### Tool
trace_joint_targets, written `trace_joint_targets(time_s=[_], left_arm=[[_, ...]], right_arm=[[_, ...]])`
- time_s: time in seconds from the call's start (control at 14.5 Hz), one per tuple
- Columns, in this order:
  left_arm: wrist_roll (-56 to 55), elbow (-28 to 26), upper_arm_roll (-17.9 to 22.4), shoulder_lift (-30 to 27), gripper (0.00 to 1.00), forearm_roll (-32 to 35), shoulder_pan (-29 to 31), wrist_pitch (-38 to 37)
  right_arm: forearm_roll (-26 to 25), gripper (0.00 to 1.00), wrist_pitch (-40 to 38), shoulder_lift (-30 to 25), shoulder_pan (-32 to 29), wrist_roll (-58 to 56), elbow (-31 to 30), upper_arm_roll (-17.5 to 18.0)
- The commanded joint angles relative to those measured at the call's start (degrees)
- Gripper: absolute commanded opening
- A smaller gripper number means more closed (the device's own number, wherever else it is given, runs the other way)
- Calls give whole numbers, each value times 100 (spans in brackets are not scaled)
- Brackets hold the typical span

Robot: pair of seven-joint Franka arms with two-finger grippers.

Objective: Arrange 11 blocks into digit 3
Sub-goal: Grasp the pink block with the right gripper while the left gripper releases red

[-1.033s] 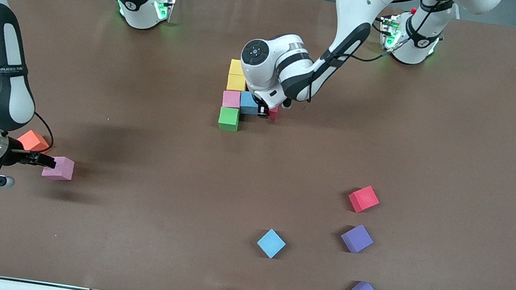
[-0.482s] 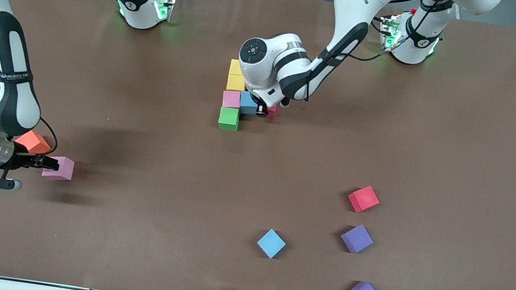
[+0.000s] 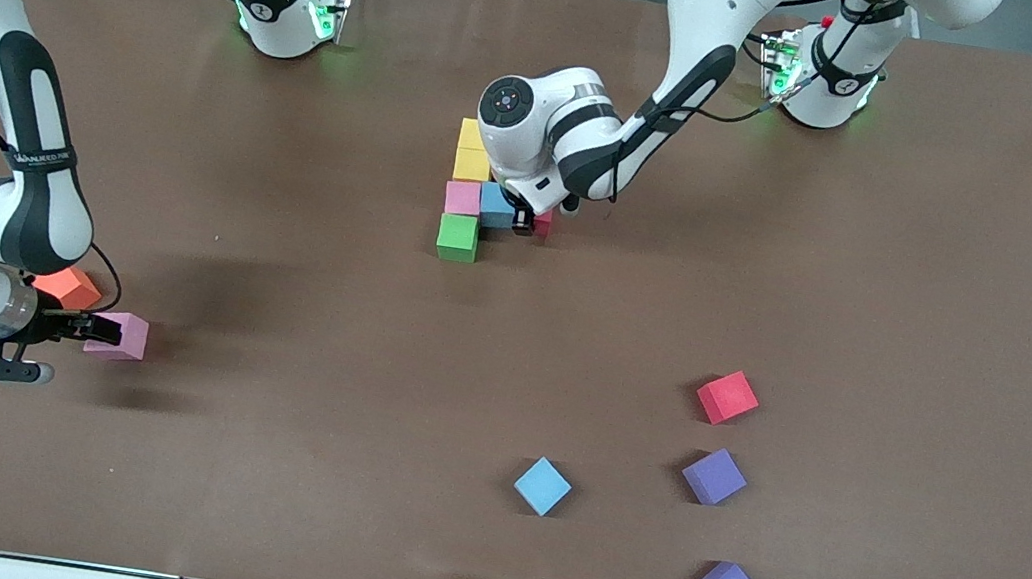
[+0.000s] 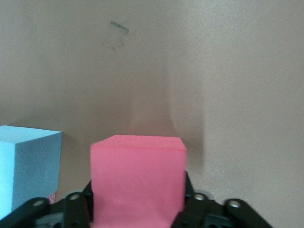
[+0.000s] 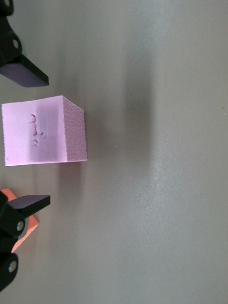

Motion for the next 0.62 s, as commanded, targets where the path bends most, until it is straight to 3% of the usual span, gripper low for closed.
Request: trace_joint_targets(time_s=[0.0,0.55], left_arm=[[79,112,33,1,100,132,-57,-59],[1036,560,68,-886,100,124,74,-1516]], right_arm=[[-102,100,41,108,-7,-23,85,29],[-110,100,50,222,29,-23,85,29]])
